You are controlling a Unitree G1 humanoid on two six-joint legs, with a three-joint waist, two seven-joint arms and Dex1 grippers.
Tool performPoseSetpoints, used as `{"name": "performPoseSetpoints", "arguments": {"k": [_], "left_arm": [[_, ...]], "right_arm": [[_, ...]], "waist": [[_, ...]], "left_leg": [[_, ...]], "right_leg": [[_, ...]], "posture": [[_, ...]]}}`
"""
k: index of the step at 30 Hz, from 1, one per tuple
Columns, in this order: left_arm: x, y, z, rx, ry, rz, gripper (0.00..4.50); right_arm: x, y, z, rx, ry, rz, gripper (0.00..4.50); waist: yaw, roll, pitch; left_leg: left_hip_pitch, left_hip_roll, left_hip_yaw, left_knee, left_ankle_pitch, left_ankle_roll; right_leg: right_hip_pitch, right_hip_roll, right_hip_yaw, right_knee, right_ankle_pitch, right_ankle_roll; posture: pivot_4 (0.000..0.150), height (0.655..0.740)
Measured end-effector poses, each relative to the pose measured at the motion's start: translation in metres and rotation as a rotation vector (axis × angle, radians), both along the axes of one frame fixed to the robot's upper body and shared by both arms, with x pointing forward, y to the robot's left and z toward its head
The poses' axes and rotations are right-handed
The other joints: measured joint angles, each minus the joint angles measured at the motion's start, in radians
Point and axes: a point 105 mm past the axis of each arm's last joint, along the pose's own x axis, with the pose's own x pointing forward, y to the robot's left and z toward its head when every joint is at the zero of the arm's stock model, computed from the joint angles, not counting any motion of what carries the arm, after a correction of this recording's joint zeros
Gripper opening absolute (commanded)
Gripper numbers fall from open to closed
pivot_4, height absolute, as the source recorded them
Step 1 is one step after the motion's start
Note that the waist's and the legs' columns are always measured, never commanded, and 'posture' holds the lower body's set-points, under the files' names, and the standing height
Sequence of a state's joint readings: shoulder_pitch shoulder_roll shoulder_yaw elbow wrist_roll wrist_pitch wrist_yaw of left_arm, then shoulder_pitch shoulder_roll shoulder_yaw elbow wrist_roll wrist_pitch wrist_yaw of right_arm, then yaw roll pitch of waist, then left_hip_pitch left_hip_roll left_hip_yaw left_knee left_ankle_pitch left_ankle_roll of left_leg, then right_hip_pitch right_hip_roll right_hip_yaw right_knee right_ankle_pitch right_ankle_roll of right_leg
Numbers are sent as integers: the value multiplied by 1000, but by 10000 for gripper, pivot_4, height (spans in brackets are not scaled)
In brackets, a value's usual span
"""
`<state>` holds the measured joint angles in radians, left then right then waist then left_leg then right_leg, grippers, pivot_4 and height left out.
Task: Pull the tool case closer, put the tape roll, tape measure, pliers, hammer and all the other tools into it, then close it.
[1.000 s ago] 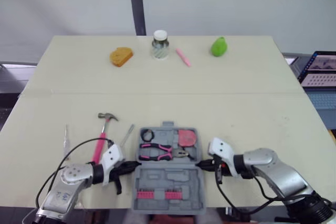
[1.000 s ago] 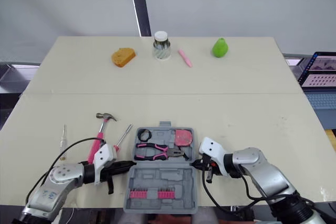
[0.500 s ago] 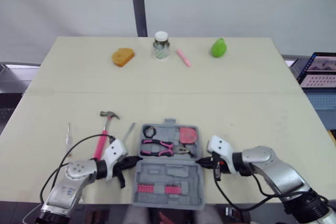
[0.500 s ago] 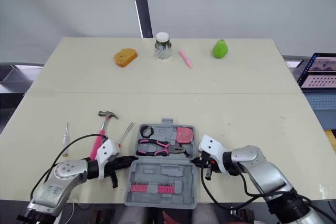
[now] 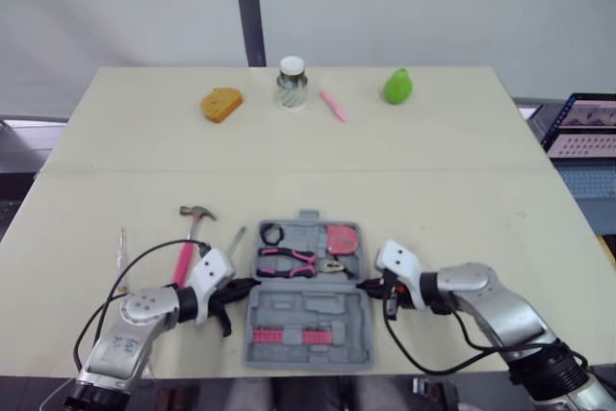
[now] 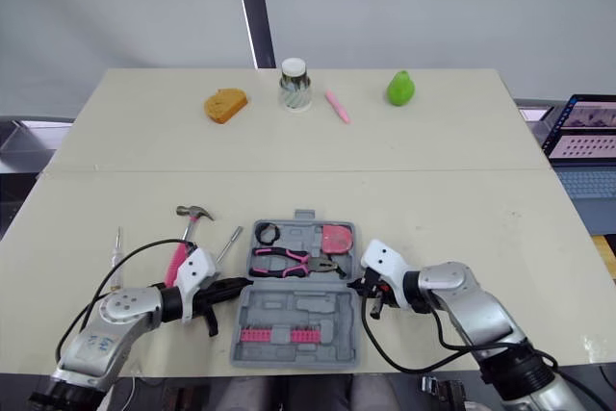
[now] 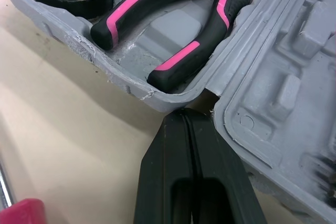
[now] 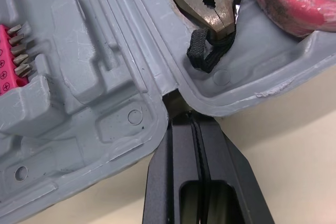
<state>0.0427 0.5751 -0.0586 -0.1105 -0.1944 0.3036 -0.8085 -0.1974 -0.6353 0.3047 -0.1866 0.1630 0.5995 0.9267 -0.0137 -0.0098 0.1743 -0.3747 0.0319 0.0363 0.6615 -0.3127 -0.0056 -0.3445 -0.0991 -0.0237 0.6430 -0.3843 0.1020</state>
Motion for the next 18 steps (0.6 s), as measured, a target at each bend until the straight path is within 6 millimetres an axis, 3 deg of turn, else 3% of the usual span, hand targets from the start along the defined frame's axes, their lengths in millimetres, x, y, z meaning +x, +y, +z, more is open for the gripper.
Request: {"name": "performPoseSetpoints", "arguments": {"k": [18], "left_arm": [[2,0,0,8,-9,10,365]], "right_arm": [[6,1,1,3,-17,-22,315]], "waist": [[-13,0,0]], "left_leg": [[0,0,0,-1,0,0]], "right_leg": [[0,-1,0,-1,0,0]], "posture": [[1500,7159]]}}
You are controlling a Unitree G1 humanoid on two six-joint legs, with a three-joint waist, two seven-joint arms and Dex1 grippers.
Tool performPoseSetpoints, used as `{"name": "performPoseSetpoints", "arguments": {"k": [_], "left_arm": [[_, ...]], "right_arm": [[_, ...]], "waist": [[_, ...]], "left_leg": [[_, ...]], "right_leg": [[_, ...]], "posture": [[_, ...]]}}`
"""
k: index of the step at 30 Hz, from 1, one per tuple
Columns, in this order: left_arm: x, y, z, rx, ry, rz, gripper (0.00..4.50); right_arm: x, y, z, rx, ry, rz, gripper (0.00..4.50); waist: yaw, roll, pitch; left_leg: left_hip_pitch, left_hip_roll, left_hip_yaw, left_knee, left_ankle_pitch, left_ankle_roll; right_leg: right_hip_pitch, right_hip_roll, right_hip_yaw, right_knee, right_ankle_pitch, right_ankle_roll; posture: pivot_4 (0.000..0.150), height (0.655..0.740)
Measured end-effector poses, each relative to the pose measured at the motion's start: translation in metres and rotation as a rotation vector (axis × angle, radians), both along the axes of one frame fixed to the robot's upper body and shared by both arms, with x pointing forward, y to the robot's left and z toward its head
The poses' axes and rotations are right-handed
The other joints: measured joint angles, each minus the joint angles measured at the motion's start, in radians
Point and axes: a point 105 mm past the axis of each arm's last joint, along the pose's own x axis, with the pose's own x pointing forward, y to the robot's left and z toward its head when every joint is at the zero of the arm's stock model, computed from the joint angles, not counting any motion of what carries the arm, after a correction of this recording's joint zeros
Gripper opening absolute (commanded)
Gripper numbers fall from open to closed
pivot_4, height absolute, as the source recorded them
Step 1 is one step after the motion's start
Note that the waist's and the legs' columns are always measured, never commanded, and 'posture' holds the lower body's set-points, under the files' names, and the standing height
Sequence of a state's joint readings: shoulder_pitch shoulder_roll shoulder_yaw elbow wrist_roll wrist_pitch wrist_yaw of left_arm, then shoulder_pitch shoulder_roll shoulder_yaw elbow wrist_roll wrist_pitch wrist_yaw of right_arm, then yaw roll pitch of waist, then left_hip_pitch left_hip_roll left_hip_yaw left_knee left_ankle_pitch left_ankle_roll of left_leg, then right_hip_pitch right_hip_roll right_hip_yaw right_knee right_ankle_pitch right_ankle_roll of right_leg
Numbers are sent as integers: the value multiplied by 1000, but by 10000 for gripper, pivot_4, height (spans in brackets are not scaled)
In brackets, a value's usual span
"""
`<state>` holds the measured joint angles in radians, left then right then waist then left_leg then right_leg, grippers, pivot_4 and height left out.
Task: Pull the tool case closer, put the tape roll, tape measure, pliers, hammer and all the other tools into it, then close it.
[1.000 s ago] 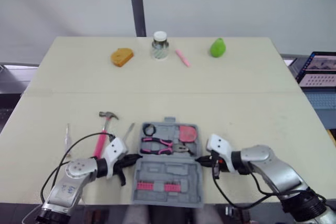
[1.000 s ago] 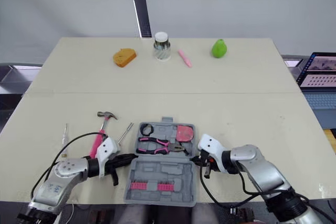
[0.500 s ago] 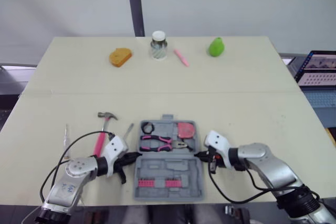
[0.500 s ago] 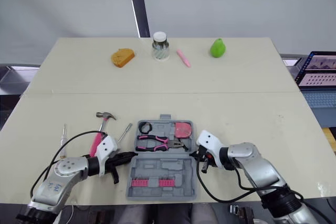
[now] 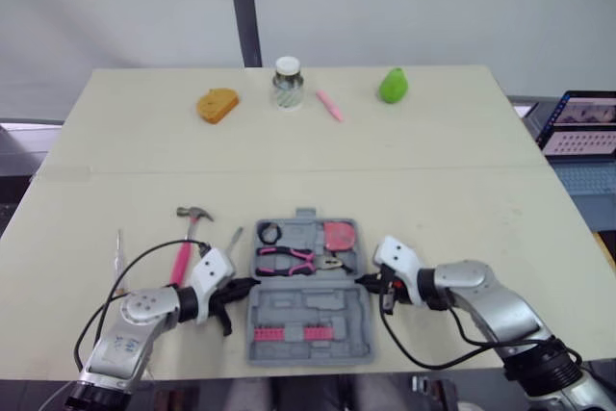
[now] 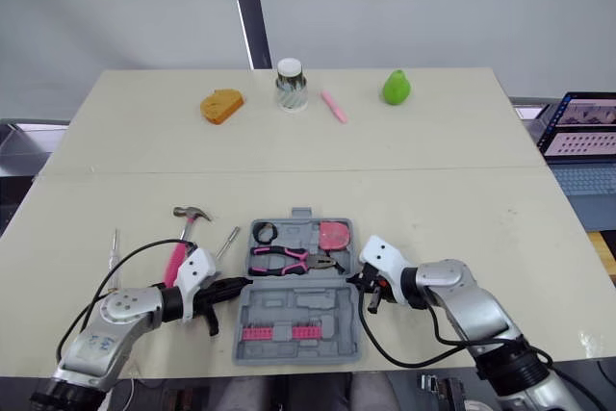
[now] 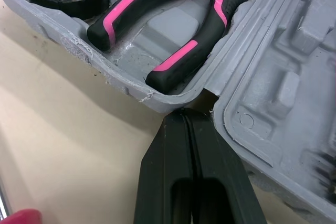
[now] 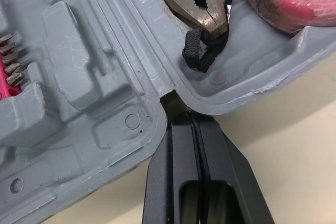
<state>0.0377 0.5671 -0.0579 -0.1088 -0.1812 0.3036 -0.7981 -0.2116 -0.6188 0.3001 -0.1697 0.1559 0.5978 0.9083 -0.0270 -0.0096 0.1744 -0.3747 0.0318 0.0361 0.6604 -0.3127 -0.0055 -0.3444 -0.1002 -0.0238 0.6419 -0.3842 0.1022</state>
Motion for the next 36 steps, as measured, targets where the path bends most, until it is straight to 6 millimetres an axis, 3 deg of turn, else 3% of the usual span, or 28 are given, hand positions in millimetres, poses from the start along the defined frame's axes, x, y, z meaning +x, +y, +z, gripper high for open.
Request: {"name": "performPoseSetpoints", "arguments": {"k": [8,36], "left_arm": [[9,-1,0,4,-28,12,365],[10,-2,-2,-13,-63,14,365]], "right_arm": [[2,-1,1,-1,-10,-15,315],[12,-3,4,0,-47,-65,315]], "waist": [[0,0,0],[0,0,0]], "left_leg": [[0,0,0,-1,0,0],[0,0,0,-8,1,0]], "right_leg": [[0,0,0,-1,0,0],[0,0,-1,-7,1,2]], "posture": [[1500,7159],[1500,7159]]}}
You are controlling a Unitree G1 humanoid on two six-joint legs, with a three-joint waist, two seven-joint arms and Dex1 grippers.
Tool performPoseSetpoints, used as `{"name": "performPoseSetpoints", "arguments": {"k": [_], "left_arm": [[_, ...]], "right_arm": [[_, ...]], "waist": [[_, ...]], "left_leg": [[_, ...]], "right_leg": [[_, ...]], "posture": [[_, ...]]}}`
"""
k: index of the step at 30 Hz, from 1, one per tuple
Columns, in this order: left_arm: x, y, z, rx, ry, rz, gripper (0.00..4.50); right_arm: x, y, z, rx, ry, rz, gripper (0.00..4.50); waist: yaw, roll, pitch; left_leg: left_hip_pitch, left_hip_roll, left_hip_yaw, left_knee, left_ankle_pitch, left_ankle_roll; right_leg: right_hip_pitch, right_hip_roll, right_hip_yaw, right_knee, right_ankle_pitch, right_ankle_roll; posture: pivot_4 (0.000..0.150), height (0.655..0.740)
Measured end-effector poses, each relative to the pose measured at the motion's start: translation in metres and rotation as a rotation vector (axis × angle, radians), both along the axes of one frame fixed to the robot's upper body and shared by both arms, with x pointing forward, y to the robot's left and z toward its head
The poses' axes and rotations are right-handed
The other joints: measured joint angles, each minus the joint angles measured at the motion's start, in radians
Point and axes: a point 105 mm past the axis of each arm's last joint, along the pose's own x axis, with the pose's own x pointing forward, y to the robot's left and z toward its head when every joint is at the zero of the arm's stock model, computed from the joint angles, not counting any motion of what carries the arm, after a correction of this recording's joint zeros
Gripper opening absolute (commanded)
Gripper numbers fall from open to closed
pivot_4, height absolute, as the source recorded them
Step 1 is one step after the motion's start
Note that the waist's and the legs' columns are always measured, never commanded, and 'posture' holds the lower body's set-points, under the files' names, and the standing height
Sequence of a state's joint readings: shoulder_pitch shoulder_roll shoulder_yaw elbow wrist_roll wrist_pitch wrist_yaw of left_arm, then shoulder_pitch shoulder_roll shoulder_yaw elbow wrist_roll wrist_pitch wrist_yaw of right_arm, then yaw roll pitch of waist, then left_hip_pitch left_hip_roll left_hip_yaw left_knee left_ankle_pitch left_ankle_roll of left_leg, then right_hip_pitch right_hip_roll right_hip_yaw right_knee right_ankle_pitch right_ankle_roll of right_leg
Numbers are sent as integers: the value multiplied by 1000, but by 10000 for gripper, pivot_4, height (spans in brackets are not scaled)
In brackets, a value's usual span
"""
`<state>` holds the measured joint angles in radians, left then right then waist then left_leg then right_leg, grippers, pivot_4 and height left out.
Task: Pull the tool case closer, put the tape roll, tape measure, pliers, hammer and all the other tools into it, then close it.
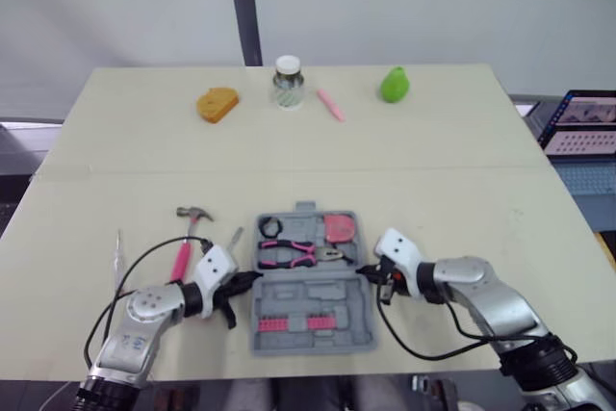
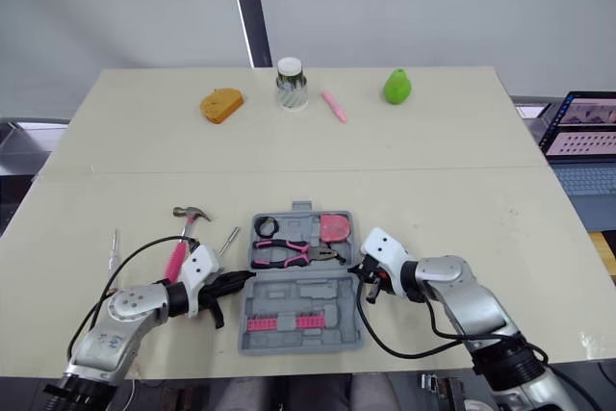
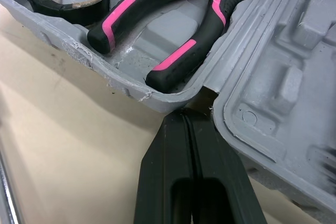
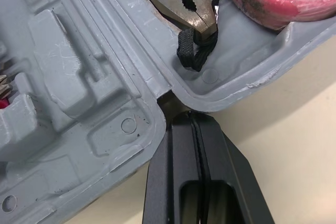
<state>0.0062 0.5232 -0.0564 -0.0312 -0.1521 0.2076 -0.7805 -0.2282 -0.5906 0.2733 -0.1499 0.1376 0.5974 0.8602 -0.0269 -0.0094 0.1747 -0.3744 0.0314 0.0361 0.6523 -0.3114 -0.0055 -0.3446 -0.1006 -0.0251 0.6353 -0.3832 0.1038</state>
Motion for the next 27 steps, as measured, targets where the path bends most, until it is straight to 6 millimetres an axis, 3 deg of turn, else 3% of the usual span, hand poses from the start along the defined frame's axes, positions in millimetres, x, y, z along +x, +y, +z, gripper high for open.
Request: {"name": "performPoseSetpoints", "arguments": {"k": [27], "left_arm": [[10,-1,2,-7,-25,31,365]], "right_arm": [[1,-1,0,0,-3,-3,315]], "waist": [[1,0,0]], "left_leg": [[0,-1,0,-2,2,-2]], "right_leg": [[0,0,-1,-3,1,1]], "posture": [[1500,7159]]}}
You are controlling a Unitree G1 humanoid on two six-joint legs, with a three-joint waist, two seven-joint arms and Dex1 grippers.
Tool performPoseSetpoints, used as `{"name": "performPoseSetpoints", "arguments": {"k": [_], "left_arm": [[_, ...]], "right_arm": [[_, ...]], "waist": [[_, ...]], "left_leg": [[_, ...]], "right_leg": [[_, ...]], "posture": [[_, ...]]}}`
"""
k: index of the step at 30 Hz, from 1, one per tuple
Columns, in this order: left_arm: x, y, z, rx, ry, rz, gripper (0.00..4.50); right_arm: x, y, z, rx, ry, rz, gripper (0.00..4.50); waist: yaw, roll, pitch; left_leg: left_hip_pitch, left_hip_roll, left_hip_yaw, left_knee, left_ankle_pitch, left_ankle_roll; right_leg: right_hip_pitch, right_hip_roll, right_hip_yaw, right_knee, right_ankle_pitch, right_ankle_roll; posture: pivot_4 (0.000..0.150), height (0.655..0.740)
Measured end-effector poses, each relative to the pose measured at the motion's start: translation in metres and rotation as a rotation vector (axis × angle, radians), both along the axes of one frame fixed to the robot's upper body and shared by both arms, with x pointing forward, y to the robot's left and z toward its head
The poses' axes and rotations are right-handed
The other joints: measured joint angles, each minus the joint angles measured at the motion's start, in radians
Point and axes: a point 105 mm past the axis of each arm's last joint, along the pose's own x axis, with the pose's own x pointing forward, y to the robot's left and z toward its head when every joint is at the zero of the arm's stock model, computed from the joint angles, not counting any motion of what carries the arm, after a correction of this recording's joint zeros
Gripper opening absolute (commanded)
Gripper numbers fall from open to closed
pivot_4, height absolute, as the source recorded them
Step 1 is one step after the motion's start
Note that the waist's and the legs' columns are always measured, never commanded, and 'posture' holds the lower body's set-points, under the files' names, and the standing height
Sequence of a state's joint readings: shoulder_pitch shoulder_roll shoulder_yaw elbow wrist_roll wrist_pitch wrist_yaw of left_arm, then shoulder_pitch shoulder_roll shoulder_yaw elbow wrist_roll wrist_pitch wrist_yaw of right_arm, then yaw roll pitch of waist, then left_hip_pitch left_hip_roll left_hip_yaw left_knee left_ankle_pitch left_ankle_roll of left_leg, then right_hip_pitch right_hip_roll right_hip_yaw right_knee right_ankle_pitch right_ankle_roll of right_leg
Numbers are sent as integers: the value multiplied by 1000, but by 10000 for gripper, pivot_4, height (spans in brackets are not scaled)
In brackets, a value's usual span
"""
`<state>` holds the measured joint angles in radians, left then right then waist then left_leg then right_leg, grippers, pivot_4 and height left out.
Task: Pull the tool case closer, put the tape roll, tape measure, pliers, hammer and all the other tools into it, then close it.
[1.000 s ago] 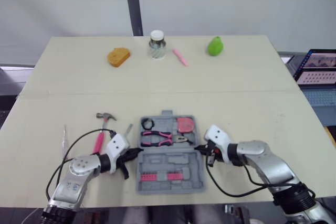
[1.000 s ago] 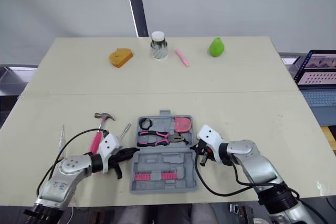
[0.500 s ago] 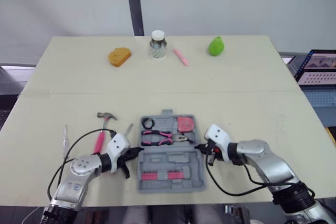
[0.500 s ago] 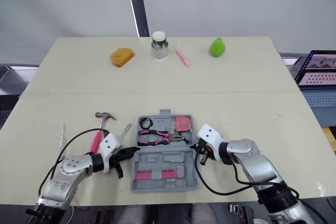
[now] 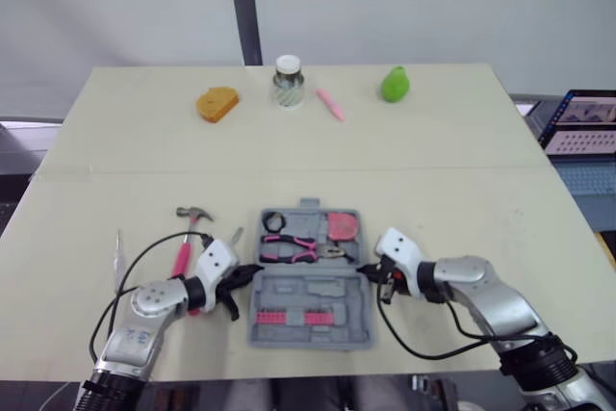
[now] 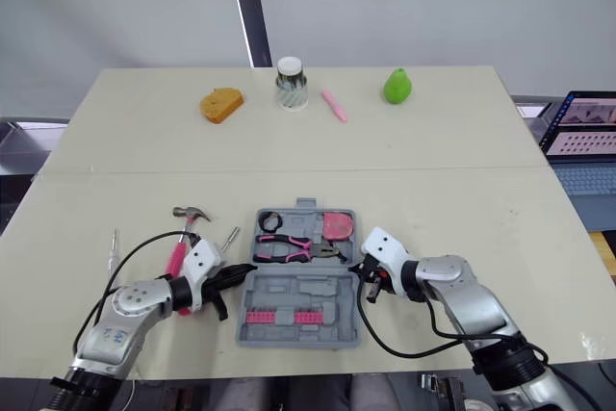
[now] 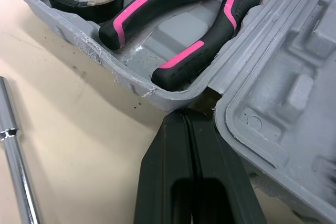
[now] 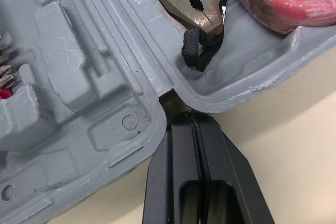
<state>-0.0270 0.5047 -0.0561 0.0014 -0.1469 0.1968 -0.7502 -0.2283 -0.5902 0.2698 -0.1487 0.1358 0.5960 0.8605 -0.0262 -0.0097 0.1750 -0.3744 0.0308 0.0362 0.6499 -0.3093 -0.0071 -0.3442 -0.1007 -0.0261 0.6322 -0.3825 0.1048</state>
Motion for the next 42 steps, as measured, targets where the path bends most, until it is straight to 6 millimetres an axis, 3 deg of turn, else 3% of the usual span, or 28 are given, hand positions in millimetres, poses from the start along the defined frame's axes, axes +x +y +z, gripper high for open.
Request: {"name": "performPoseSetpoints", "arguments": {"k": [22,28,34,37,42], "left_arm": [[-6,2,0,3,6,9,365],[-15,18,4,-7,30,30,365],[-17,31,20,-40,4,53,365],[-20,32,45,-138,-28,42,365],[-26,29,82,-235,-70,-14,365]], "right_arm": [[0,1,0,5,-1,2,315],[0,-9,1,-14,-7,-9,315],[1,-25,6,-32,-13,-38,315],[-7,-34,11,-26,-2,-39,315],[-12,-45,37,5,-33,-27,315]], "waist": [[-2,0,0],[-1,0,0],[0,0,1],[0,0,3],[-2,0,4]], "left_leg": [[0,0,0,-2,0,0],[0,0,0,-2,0,0],[0,0,0,-2,-1,0],[-1,0,0,-2,-1,0],[-1,0,0,-2,-1,0]], "right_leg": [[0,0,0,-3,0,0],[0,0,0,-4,0,0],[1,-1,0,-5,0,0],[0,-1,-1,-5,0,0],[1,0,-1,-6,0,0]], "posture": [[1500,7159],[1500,7159],[1500,7159],[1500,7159],[1500,7159]]}}
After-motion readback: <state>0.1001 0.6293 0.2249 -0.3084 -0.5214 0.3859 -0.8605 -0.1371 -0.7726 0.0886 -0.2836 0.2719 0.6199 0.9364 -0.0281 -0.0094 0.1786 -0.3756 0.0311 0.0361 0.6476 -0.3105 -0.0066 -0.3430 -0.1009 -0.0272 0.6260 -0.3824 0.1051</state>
